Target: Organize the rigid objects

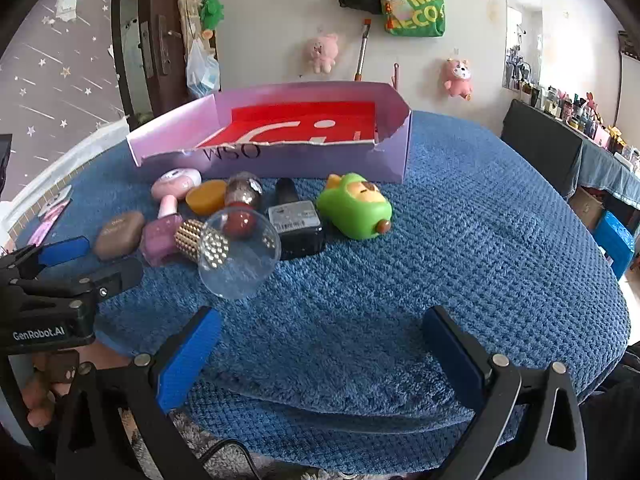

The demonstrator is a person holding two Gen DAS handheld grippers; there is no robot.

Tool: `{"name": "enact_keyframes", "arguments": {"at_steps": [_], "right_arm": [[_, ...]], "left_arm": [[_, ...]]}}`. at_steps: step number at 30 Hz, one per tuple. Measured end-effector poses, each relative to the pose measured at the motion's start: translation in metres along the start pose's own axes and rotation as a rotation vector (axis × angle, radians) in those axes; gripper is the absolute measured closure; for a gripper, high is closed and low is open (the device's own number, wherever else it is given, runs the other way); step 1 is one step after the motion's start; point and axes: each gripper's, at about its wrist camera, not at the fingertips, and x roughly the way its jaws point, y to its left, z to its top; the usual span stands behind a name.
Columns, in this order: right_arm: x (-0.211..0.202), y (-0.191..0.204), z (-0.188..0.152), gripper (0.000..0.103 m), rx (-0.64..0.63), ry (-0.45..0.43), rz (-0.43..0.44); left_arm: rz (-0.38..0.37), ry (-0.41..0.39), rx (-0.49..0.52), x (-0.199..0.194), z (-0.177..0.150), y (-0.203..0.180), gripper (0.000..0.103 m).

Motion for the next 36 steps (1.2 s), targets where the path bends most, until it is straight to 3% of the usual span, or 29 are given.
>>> {"name": "enact_keyframes", "arguments": {"at_steps": [36], "right_arm": [[0.0014, 0.0015, -0.0043, 0.0, -0.014, 0.007, -0.02]], "left_arm": [[0.023, 0.049, 0.013, 0.008, 0.0009, -0.0005, 0.0]]}}
